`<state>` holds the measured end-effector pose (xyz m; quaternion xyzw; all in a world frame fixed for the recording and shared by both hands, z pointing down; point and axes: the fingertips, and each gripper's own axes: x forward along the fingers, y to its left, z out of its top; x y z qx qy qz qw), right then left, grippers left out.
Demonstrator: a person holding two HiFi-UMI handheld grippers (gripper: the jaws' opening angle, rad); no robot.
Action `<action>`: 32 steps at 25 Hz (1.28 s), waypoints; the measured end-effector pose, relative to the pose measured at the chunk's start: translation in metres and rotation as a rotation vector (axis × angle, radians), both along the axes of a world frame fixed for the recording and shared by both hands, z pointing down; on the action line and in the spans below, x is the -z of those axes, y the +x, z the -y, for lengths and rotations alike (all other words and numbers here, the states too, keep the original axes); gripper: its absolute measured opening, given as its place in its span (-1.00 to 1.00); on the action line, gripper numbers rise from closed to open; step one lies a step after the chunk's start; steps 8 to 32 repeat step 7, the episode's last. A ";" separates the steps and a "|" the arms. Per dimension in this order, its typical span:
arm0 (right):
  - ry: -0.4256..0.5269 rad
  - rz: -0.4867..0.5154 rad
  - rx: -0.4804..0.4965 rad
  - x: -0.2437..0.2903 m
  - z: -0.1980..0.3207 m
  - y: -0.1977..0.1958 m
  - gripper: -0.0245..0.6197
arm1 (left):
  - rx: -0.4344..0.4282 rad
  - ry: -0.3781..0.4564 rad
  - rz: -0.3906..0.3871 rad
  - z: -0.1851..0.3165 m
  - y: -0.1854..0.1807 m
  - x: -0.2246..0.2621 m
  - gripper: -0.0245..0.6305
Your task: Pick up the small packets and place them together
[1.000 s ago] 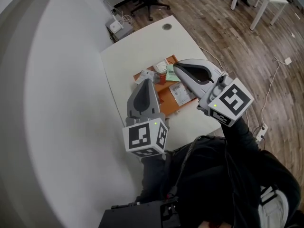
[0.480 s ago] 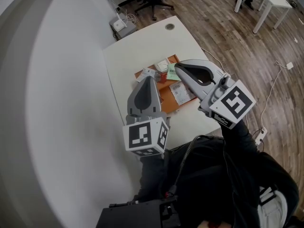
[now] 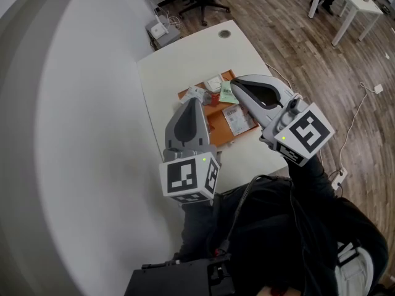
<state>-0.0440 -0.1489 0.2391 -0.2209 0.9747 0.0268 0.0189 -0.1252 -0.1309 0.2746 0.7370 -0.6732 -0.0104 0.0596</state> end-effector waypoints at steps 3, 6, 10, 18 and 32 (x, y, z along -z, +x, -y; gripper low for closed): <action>-0.005 -0.007 -0.001 0.000 -0.001 0.001 -0.92 | 0.003 0.001 0.005 -0.001 0.000 0.004 -0.94; 0.000 -0.010 0.006 0.001 -0.002 0.000 -0.92 | 0.002 0.001 0.008 -0.001 0.000 0.007 -0.94; 0.001 -0.011 0.010 0.001 -0.002 0.000 -0.92 | 0.001 0.001 0.008 -0.001 0.000 0.007 -0.94; 0.001 -0.011 0.010 0.001 -0.002 0.000 -0.92 | 0.001 0.001 0.008 -0.001 0.000 0.007 -0.94; 0.001 -0.011 0.010 0.001 -0.002 0.000 -0.92 | 0.001 0.001 0.008 -0.001 0.000 0.007 -0.94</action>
